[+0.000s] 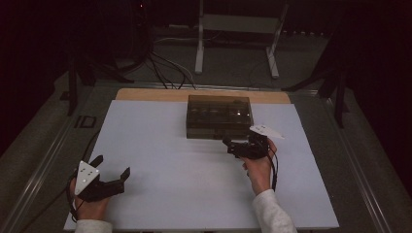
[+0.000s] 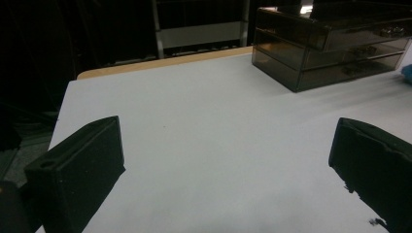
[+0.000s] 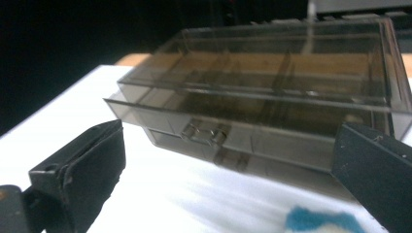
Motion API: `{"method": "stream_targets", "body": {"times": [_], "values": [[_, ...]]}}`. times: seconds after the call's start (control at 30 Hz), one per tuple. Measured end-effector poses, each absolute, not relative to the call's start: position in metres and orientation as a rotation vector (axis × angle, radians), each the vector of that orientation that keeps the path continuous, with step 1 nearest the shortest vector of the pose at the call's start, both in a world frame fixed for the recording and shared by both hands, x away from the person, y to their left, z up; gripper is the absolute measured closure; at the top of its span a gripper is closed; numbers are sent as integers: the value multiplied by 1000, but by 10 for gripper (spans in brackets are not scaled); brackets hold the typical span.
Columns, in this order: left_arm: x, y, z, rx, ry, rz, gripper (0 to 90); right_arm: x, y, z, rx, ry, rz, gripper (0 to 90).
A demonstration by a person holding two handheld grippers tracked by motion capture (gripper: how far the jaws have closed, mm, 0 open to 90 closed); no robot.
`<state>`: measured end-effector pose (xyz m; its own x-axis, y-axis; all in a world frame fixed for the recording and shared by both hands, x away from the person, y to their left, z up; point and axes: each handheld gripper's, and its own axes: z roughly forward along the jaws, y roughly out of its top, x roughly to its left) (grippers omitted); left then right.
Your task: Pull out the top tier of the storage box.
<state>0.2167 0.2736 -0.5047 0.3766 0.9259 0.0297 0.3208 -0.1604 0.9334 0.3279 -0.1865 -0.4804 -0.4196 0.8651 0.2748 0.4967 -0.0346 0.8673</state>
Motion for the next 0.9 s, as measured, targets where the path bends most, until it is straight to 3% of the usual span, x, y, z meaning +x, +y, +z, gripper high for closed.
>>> {"method": "stream_targets", "body": {"times": [0.9], "values": [[217, 274, -506, 1690, 1119, 800, 6, 356, -207, -444, 1341, 2087, 1382, 0]]}}
